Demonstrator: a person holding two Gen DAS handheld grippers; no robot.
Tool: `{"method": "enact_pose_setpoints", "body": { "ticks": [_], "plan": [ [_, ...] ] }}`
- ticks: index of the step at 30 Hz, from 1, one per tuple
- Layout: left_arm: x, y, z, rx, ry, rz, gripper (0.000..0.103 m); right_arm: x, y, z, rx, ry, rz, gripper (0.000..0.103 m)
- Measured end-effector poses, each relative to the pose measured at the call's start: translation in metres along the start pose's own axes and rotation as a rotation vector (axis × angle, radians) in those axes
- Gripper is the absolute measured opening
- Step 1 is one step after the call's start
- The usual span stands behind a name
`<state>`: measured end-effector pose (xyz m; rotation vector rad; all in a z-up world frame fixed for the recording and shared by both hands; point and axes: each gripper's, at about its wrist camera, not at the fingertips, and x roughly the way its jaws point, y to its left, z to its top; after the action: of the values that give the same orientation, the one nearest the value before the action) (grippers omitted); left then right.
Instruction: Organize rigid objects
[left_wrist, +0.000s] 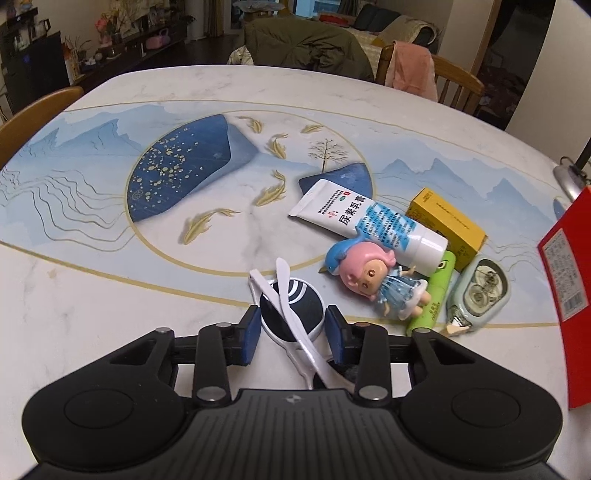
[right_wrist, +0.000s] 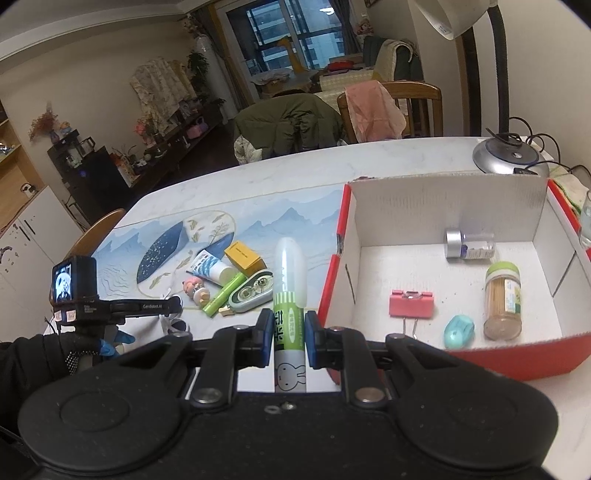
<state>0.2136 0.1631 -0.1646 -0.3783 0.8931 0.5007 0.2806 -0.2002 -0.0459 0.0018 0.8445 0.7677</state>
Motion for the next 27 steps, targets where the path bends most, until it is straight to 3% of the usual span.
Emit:
{"method": "enact_pose_setpoints", "body": {
  "ticks": [1,2,8,17,27],
  "plan": [
    [-0.002,0.001,-0.001,-0.001,-0.007,-0.011,0.029,0.0,-0.002,0.001,-0.003,-0.002,0.006,0.017],
    [-0.005,0.0,-0.002,0.003,-0.012,-0.025,0.015,-0.001,-0.004,0.003,-0.005,-0.003,0.01,0.017],
    [-0.016,-0.002,-0.011,0.008,-0.031,-0.066,0.007,-0.003,-0.015,0.008,-0.02,-0.012,0.037,0.017],
    [-0.037,-0.011,-0.026,0.016,-0.045,-0.118,0.006,-0.008,-0.028,0.015,-0.033,-0.031,0.062,0.017],
    [-0.083,-0.039,-0.021,0.061,-0.111,-0.208,0.005,-0.021,-0.056,0.022,-0.013,-0.074,0.031,0.017]
  ]
}}
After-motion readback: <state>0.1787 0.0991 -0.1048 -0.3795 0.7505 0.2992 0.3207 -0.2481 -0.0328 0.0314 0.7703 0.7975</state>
